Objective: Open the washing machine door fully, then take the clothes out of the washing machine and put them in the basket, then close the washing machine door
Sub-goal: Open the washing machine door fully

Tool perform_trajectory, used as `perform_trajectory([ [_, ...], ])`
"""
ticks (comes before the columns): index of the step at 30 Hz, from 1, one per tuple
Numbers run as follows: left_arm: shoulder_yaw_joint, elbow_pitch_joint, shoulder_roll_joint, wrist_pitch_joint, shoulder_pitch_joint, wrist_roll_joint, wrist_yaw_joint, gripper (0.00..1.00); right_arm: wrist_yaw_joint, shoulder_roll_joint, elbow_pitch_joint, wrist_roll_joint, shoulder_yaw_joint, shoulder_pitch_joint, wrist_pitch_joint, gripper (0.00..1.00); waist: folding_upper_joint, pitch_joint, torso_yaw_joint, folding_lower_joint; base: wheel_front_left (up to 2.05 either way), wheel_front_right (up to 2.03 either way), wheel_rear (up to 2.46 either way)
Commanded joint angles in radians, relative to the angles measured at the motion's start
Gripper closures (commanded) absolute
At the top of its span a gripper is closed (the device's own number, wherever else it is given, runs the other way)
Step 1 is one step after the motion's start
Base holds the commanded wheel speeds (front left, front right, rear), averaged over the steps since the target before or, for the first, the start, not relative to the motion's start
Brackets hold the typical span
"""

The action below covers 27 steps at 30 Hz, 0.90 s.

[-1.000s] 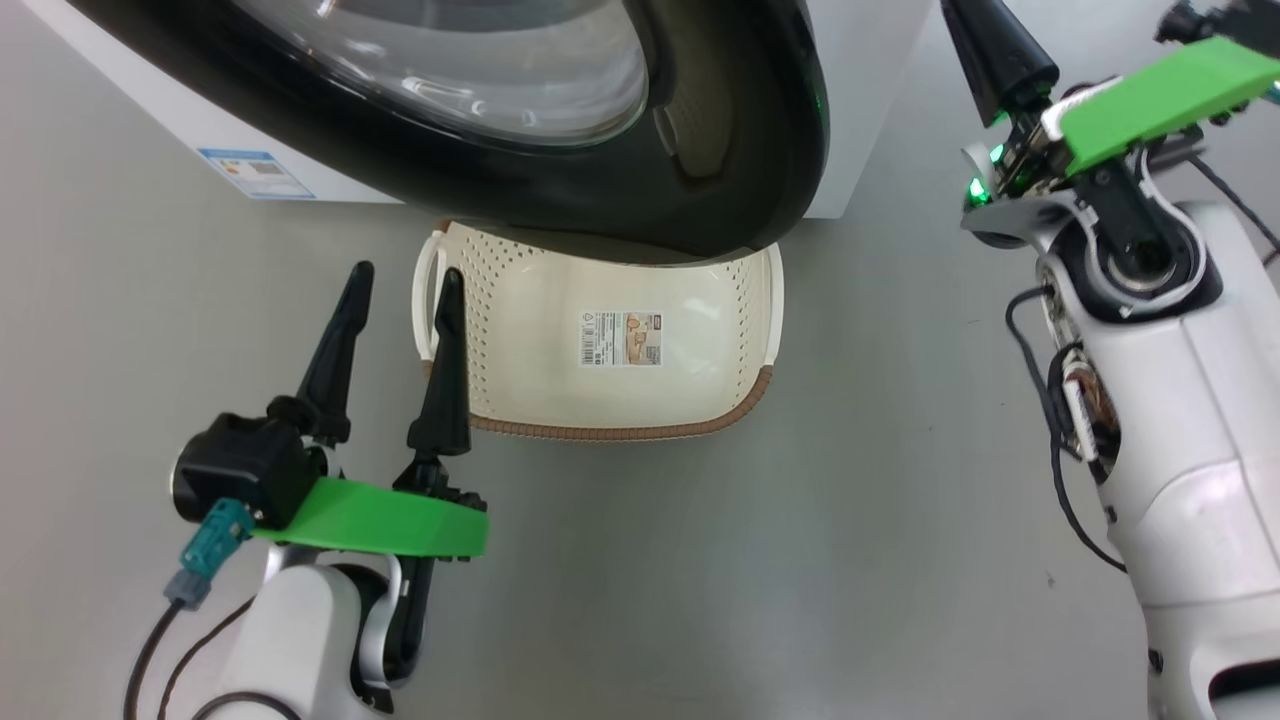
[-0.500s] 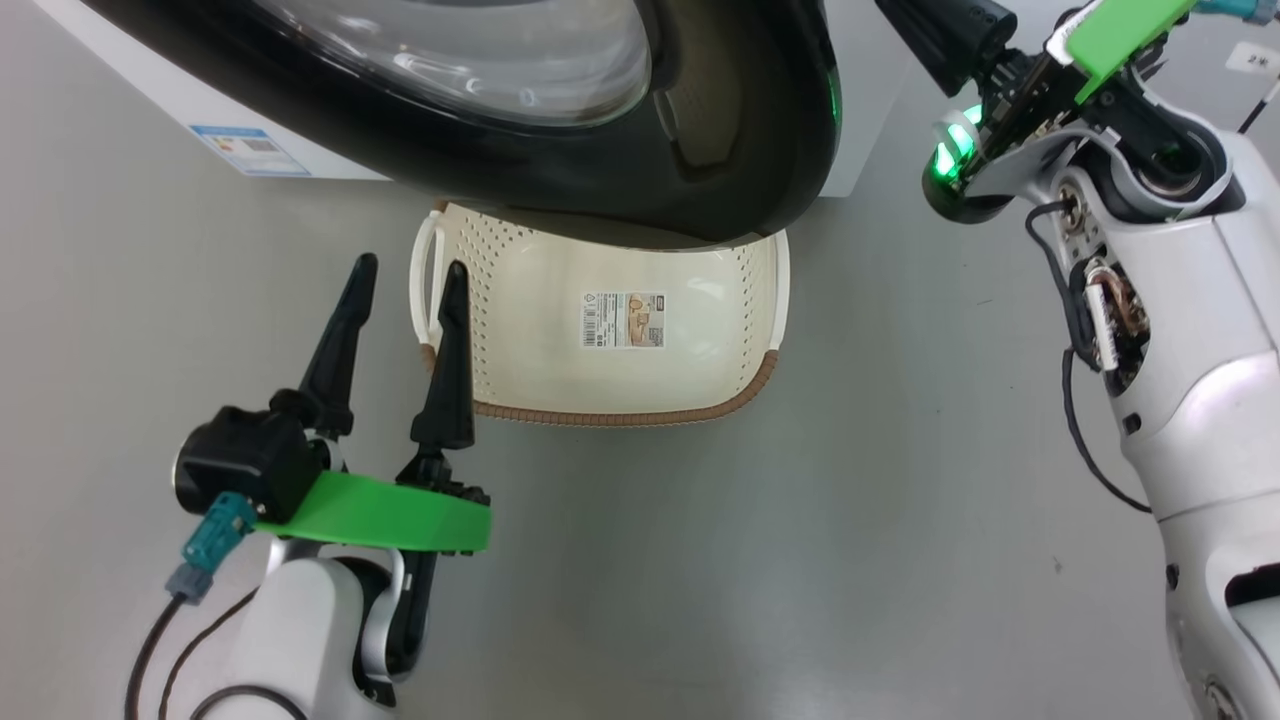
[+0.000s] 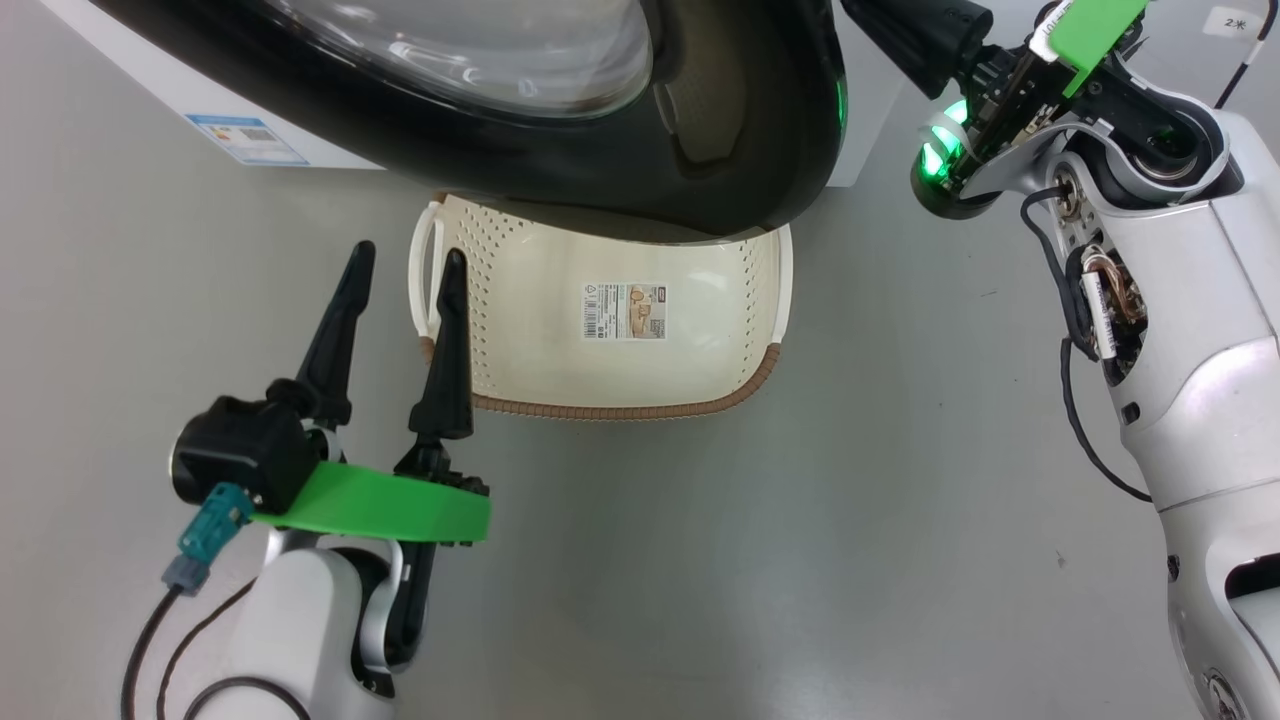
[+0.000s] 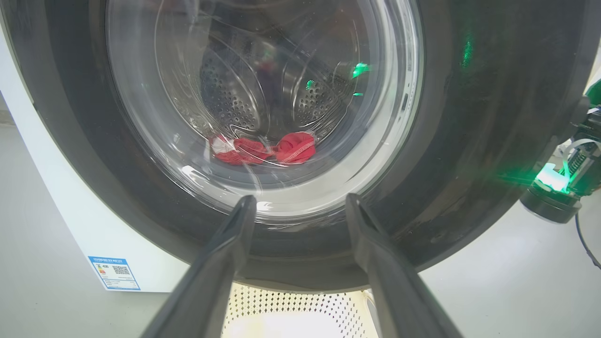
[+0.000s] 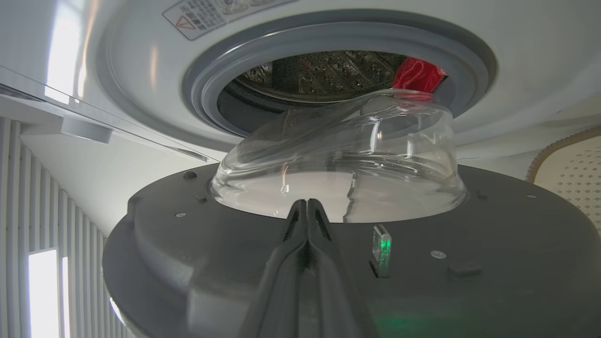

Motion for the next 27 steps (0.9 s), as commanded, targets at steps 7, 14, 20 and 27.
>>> perform_trajectory([
  [7, 0.039, -0.024, 0.026, -0.008, -0.010, -0.002, 0.004, 0.00, 0.004, 0.025, -0.041, 0.015, 0.047, 0.004, 0.025, 1.00, 0.0000, 0.000, -0.002, 0.0000, 0.00, 0.00, 0.00],
  [14, 0.046, -0.022, 0.026, -0.008, -0.007, -0.003, 0.005, 0.00, 0.004, 0.026, -0.048, 0.023, 0.085, 0.023, 0.035, 1.00, 0.0000, -0.010, -0.004, 0.0000, 0.00, 0.00, 0.00],
  [20, 0.048, -0.019, 0.026, -0.008, -0.001, -0.003, 0.007, 0.00, 0.004, 0.026, -0.063, 0.043, 0.111, 0.046, 0.040, 1.00, 0.0000, -0.030, -0.003, 0.0000, 0.00, 0.00, 0.00],
  [27, 0.056, -0.013, 0.026, -0.008, 0.019, -0.006, 0.011, 0.00, 0.004, 0.026, -0.078, 0.055, 0.143, 0.097, 0.049, 1.00, 0.0000, -0.072, 0.005, 0.0000, 0.00, 0.00, 0.00],
])
